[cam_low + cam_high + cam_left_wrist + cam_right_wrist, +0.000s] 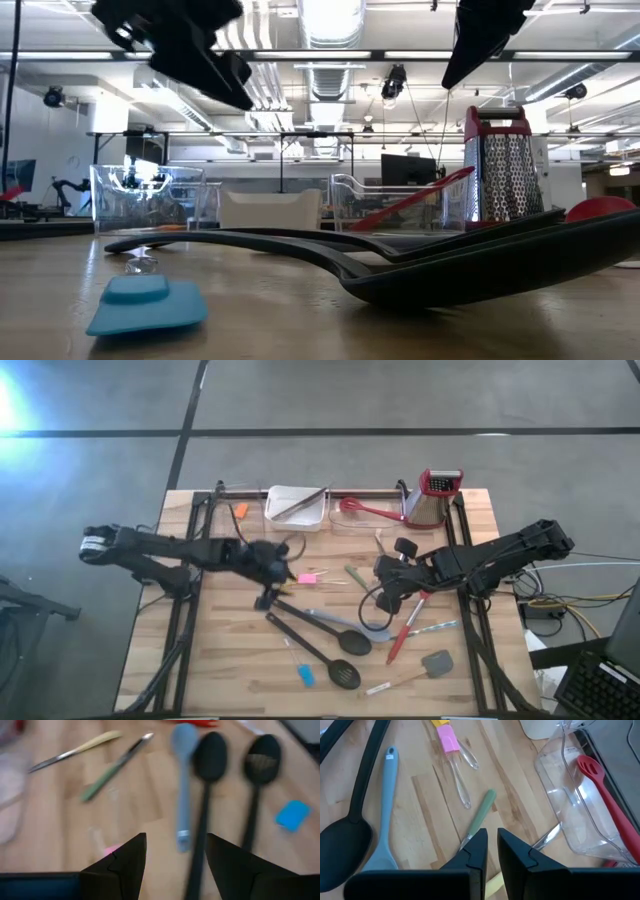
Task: Pick & Place Kitchen Items
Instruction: Put the blue spatula into the left transparent bin
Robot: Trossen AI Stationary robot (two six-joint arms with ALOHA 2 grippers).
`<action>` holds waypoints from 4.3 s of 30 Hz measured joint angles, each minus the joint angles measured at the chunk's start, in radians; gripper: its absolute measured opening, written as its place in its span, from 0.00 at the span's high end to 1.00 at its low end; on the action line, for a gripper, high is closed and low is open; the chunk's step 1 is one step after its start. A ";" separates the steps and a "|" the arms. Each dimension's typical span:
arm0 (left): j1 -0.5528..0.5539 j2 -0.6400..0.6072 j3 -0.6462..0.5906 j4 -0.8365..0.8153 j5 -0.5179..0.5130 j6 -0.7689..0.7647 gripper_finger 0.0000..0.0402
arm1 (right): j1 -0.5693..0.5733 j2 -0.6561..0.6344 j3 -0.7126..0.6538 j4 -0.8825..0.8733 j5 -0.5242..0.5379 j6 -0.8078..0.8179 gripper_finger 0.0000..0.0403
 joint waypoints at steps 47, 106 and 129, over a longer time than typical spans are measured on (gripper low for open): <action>-0.465 0.646 0.260 0.111 -0.007 -0.207 0.49 | -0.098 -0.036 0.039 0.001 -0.010 -0.024 0.90; -0.533 0.646 0.254 0.205 -0.110 -0.229 0.51 | -0.097 -0.035 0.039 0.003 -0.009 -0.025 0.90; -0.527 0.820 0.262 0.376 -0.113 -0.184 0.52 | -0.097 -0.035 0.040 0.006 -0.009 -0.037 0.90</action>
